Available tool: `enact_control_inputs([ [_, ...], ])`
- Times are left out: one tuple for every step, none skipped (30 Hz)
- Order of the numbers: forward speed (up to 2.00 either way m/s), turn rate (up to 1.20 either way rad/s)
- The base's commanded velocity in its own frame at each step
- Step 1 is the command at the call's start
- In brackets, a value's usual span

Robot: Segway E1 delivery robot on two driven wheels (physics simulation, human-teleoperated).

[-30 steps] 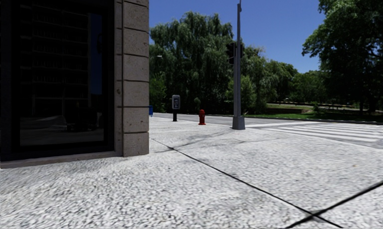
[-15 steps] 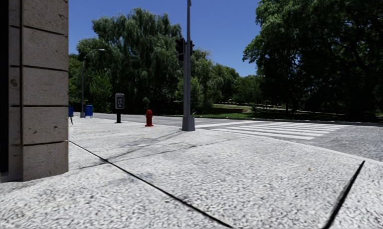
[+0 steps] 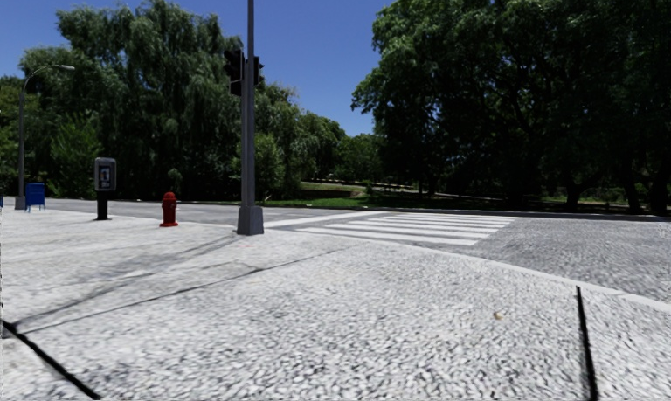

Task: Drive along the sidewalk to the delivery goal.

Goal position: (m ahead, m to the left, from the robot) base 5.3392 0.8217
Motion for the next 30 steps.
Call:
enact_control_inputs([
  [1.34,-0.49],
  [1.34,-0.09],
  [1.36,0.00],
  [1.40,0.00],
  [1.40,0.00],
  [1.43,0.00],
  [1.43,0.00],
  [1.43,0.00],
  [1.44,0.00],
  [1.44,0.00],
  [1.44,0.00],
  [1.45,0.00],
  [1.47,0.00],
  [1.50,0.00],
  [1.50,0.00],
  [1.52,0.00],
  [1.52,0.00],
  [1.52,0.00],
  [1.52,0.00],
  [1.52,0.00],
  [1.52,0.00],
  [1.52,0.00],
  [1.52,0.00],
  [1.52,0.13],
  [1.52,0.13],
  [1.52,0.19],
  [1.52,0.20],
  [1.52,0.20],
  [1.52,0.21],
  [1.52,0.20],
])
